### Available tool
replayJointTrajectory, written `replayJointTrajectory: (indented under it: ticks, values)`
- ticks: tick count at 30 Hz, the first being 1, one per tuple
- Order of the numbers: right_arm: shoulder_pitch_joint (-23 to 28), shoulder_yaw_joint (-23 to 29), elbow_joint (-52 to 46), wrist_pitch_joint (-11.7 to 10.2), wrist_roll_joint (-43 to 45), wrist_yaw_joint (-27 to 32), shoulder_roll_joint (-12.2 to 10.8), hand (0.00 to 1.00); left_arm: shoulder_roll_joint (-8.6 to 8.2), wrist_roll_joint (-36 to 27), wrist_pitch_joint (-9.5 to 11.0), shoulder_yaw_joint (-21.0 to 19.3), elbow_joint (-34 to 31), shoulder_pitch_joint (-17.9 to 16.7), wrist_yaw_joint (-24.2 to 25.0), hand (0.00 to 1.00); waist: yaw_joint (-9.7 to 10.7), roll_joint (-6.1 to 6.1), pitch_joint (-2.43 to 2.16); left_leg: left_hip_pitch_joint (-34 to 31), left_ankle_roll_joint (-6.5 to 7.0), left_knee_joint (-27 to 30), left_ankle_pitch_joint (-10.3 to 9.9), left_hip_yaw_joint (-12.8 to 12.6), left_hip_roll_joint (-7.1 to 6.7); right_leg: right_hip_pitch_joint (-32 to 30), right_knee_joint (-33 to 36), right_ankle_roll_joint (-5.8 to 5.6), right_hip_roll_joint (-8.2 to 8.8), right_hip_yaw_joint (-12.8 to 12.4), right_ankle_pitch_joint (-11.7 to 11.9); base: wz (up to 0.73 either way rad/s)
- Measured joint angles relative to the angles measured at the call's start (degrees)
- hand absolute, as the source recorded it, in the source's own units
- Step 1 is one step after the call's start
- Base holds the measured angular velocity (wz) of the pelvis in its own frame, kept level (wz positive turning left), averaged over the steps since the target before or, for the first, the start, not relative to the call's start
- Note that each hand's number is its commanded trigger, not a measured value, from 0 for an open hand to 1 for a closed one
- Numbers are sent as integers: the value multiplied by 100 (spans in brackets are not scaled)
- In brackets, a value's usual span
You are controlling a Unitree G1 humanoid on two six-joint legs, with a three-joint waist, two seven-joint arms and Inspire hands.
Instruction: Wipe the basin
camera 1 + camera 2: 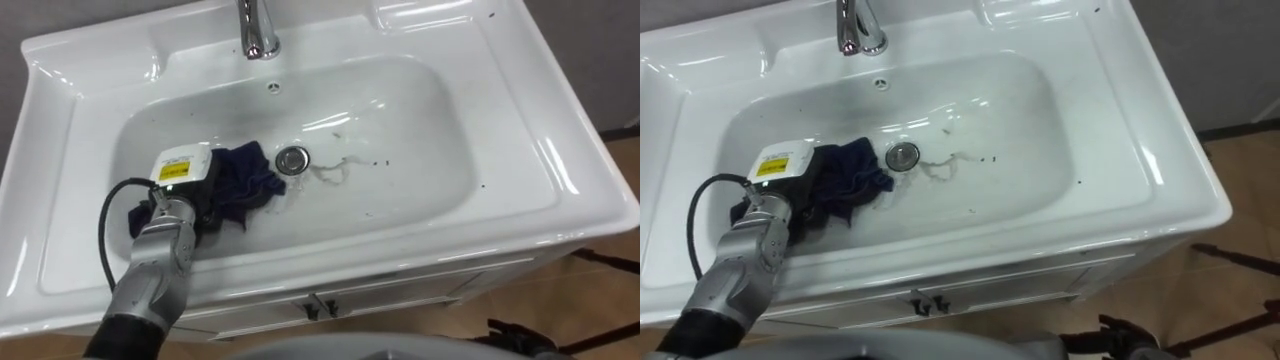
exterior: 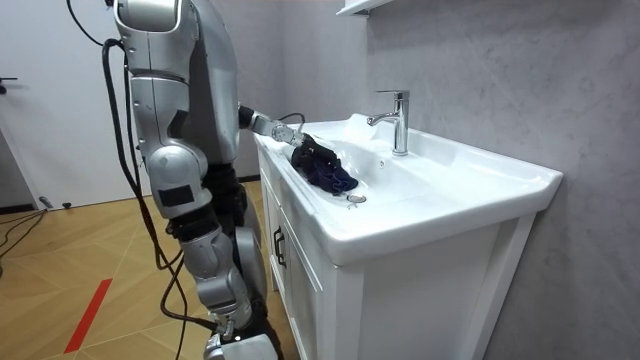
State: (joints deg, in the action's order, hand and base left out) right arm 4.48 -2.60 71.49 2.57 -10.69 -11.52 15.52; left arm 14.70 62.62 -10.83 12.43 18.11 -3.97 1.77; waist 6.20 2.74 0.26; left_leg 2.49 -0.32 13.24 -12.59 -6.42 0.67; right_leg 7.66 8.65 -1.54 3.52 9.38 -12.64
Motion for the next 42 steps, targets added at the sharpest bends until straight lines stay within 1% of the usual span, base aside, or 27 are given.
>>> replayJointTrajectory:
  ticks: [8,12,14,17,18,20,22,23,24,25,27,29,31,32,33,34,36,37,38,40,42]
  values:
    - [-101,0,-41,-1,241,16,-17,0,8,36,-1,354,-13,77,29,100,5,-16,-1,2,2,0,0,-138,0,-73,2,-16,15,-129,-8,-8]
    - [-160,-2,-31,-5,279,12,-26,0,46,61,-10,557,16,192,74,100,115,-13,-3,-21,2,0,0,-142,-2,-81,19,-18,17,-135,-3,0]
    - [-173,1,-30,-7,305,15,-33,0,16,54,-12,605,21,235,107,100,180,-12,-3,-33,3,1,1,-141,-4,-86,22,-18,23,-122,-2,2]
    - [-186,-6,-25,-7,298,29,-43,0,-24,-15,-16,804,79,383,128,100,253,-12,-3,-55,3,3,1,-141,-7,-92,19,-21,24,-126,0,2]
    - [-232,-6,2,-9,307,38,-54,0,-43,-18,-16,860,100,456,155,100,314,-12,-3,-97,3,19,1,-141,-7,-122,30,-21,25,-126,1,0]
    - [-282,-11,39,-10,315,49,-58,0,-88,-18,-15,944,110,598,267,100,331,-6,-7,-163,3,32,1,-143,5,-213,94,-16,19,-136,4,0]
    - [-338,-87,114,-25,174,102,-64,0,-82,-200,-6,1148,130,776,355,100,438,-5,-5,-203,4,33,2,-142,10,-272,134,-15,19,-132,6,0]
    - [-367,-121,157,-27,140,114,-67,0,-73,-244,-1,1214,151,821,360,100,468,-5,-5,-204,4,33,2,-142,10,-275,135,-16,19,-130,7,-5]
    - [-399,-189,211,-27,93,158,-75,0,-76,-257,15,1342,215,942,377,100,501,-4,-4,-207,5,34,2,-150,10,-282,134,-17,18,-129,10,0]
    - [-406,-225,212,-26,23,182,-79,0,-86,-332,24,1484,282,1089,398,100,553,2,1,-226,5,34,2,-151,10,-296,132,-19,19,-116,13,0]
    - [-441,-234,229,-27,-40,210,-82,0,-114,-456,47,1593,343,1233,432,100,629,25,13,-246,15,32,8,-173,12,-331,133,-21,19,-129,21,-3]
    - [-439,-236,229,-27,-49,208,-71,0,-168,-512,48,1681,317,1351,544,100,677,61,19,-304,25,36,14,-201,18,-392,135,-23,19,-136,34,-5]
    - [-467,-239,230,-17,-164,207,-46,0,-242,-845,60,1763,342,1596,678,100,731,112,32,-378,36,58,21,-230,19,-472,154,-30,29,-142,42,0]
    - [-486,-241,234,-18,-216,204,-46,0,-258,-915,73,1766,369,1648,689,100,764,124,42,-391,39,64,23,-229,17,-477,154,-32,31,-140,44,0]
    - [-519,-229,269,-37,-268,194,-46,0,-283,-929,94,1811,438,1770,715,100,825,144,64,-394,42,64,25,-229,11,-477,153,-35,37,-140,46,0]
    - [-553,-226,320,-62,-275,189,-46,0,-310,-957,147,1827,552,1888,737,100,886,164,70,-391,44,62,25,-229,7,-475,156,-36,40,-144,46,0]
    - [-580,-222,371,-70,-273,167,-42,0,-347,-1047,213,1839,761,2088,737,100,942,183,80,-390,45,59,26,-230,8,-484,192,-37,40,-163,44,-5]
    - [-583,-222,380,-72,-273,142,-34,0,-350,-1073,256,1852,860,2196,737,100,967,197,100,-394,45,60,26,-235,14,-525,221,-37,38,-166,45,-6]
    - [-591,-219,393,-75,-272,135,-27,0,-357,-1079,268,1852,877,2223,736,100,977,209,95,-409,45,57,26,-256,17,-562,236,-37,37,-185,44,-12]
    - [-662,-226,451,-74,-279,133,11,0,-339,-1079,268,1885,878,2310,729,100,1009,271,106,-486,49,67,29,-320,23,-698,311,-38,39,-259,44,-13]
    - [-674,-237,457,-72,-280,133,17,0,-312,-1091,268,1943,879,2419,729,100,1055,281,110,-551,74,65,45,-345,20,-799,363,-41,48,-279,42,-8]
